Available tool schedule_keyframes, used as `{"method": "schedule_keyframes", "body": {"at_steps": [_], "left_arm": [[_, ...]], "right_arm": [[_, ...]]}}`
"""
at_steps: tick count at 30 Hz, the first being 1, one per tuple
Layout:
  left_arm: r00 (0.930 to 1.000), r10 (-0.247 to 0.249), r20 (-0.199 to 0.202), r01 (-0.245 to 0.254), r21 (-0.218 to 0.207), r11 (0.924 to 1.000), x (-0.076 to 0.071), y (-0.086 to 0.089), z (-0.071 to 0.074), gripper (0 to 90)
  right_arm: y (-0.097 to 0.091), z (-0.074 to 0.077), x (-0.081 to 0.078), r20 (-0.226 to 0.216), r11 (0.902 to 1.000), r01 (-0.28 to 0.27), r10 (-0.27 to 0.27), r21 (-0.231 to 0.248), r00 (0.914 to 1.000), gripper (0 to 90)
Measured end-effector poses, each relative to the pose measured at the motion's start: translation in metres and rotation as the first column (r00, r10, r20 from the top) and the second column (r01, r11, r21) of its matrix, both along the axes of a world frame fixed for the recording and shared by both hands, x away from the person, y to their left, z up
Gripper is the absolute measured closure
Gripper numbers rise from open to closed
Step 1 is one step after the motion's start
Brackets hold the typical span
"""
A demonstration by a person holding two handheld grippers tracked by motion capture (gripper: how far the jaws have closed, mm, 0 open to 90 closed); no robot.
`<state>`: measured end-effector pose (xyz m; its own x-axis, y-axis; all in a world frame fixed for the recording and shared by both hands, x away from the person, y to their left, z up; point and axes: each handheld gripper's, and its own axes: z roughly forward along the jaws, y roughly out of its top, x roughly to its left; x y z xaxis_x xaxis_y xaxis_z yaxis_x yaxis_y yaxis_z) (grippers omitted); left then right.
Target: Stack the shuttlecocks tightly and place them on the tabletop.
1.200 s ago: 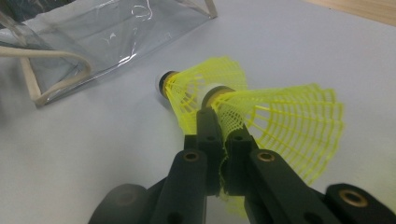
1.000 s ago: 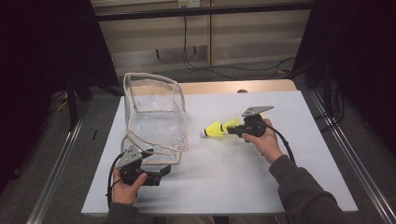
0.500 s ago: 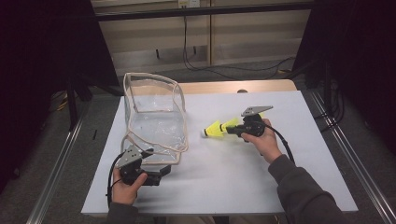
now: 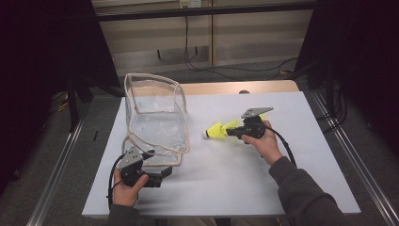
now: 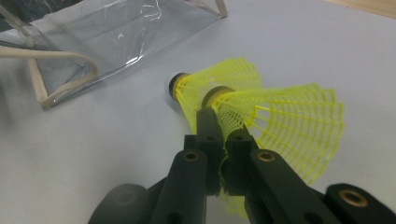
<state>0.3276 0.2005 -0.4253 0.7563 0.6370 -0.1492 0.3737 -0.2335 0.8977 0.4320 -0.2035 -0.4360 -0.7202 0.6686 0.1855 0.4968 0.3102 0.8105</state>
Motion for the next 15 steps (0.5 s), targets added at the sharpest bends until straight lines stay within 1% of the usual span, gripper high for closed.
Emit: {"method": "schedule_keyframes", "body": {"at_steps": [8,10,15], "left_arm": [[1.0,0.003,0.002,-0.003,-0.007,1.0,-0.0001,-0.0003,-0.0002,3.6],[1.0,0.001,0.001,-0.001,0.0,1.0,-0.0001,0.0,0.0,3.6],[1.0,0.003,0.0,-0.003,-0.004,1.0,-0.0003,-0.0002,0.0001,3.6]], "right_arm": [[0.0019,0.0,-0.0004,0.002,1.0,-0.005,0.005,-0.001,1.0,87.8],[0.0024,-0.0001,-0.0006,0.001,1.0,-0.007,0.007,-0.001,1.0,87.8],[0.0048,-0.0009,-0.0012,0.0,0.9999,-0.015,0.015,0.002,0.9999,87.8]]}}
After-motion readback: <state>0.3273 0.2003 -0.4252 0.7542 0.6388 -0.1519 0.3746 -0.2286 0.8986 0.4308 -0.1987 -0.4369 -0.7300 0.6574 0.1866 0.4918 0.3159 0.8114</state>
